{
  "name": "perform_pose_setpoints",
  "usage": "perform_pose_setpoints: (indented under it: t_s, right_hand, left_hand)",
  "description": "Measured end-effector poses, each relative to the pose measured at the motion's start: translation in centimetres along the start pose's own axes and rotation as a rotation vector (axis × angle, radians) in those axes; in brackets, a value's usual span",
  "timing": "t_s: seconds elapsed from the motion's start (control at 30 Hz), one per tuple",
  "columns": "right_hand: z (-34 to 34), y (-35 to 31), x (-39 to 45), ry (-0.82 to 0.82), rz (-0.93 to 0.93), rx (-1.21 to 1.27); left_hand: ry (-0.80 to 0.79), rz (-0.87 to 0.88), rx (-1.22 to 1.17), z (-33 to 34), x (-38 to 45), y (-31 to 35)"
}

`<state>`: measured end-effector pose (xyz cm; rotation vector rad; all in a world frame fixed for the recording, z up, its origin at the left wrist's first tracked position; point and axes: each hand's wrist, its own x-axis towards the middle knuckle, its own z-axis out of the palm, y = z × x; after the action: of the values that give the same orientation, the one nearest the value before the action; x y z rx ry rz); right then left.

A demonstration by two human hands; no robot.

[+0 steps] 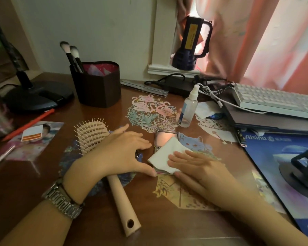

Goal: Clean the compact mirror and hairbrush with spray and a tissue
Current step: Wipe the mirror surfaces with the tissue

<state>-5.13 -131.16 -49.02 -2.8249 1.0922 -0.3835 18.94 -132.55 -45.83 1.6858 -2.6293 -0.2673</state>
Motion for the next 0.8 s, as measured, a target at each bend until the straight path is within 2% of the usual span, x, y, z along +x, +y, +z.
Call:
perform_pose_setpoints:
  t_s: [0.43, 0.8]
  right_hand:
    - [0.5, -0.2, 1.4, -0.008, -0.047, 0.053]
    - [0.1, 0.6, 0.1, -0.017, -0.010, 0.022]
  left_hand:
    - [0.030, -0.013, 0.015, -0.3, -0.1, 0.3]
    - [-0.063, -0.078, -0.005, -1.0, -0.4, 0.5]
